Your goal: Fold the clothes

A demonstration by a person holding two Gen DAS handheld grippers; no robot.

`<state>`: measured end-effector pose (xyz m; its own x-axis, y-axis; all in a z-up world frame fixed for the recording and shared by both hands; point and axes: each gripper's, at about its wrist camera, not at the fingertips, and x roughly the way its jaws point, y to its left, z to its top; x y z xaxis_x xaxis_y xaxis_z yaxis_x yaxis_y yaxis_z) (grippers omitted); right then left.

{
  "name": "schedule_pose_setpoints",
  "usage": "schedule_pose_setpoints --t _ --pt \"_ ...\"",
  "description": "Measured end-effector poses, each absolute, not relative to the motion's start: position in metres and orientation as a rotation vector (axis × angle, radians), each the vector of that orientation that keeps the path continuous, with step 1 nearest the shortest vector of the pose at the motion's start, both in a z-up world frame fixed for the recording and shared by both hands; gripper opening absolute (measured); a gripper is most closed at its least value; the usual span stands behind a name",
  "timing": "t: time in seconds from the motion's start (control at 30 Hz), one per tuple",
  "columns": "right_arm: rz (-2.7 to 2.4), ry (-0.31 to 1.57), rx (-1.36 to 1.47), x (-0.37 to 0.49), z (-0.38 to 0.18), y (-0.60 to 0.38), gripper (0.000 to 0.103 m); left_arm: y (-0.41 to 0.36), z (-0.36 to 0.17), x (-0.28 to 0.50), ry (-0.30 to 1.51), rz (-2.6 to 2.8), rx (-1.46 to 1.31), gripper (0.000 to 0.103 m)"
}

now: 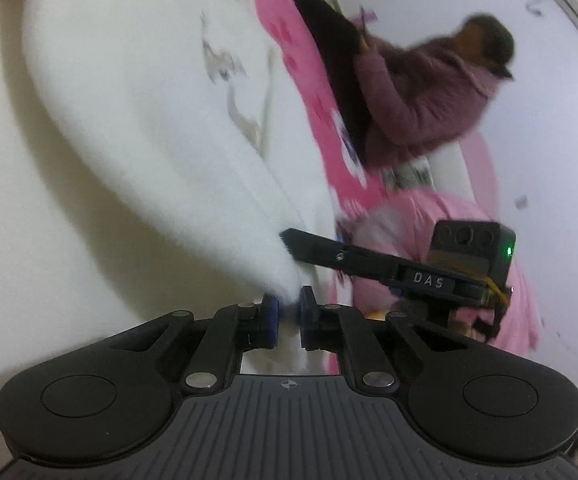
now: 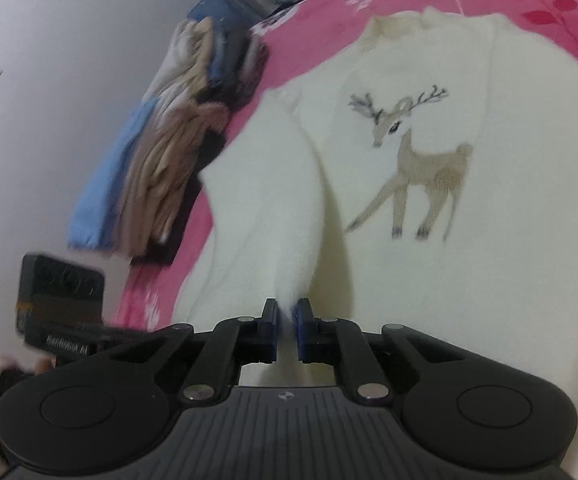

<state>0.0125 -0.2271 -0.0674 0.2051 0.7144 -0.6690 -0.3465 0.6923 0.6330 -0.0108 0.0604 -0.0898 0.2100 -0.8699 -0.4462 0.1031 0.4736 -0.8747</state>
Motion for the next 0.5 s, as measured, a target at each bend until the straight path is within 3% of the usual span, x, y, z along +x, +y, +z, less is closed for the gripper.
schedule_pose_setpoints --t 0.5 --pt "0.989 1.293 0.247 -0.050 -0.082 -0.153 0.010 0.113 -0.090 -0.074 1.331 -0.755 -0.713 0.007"
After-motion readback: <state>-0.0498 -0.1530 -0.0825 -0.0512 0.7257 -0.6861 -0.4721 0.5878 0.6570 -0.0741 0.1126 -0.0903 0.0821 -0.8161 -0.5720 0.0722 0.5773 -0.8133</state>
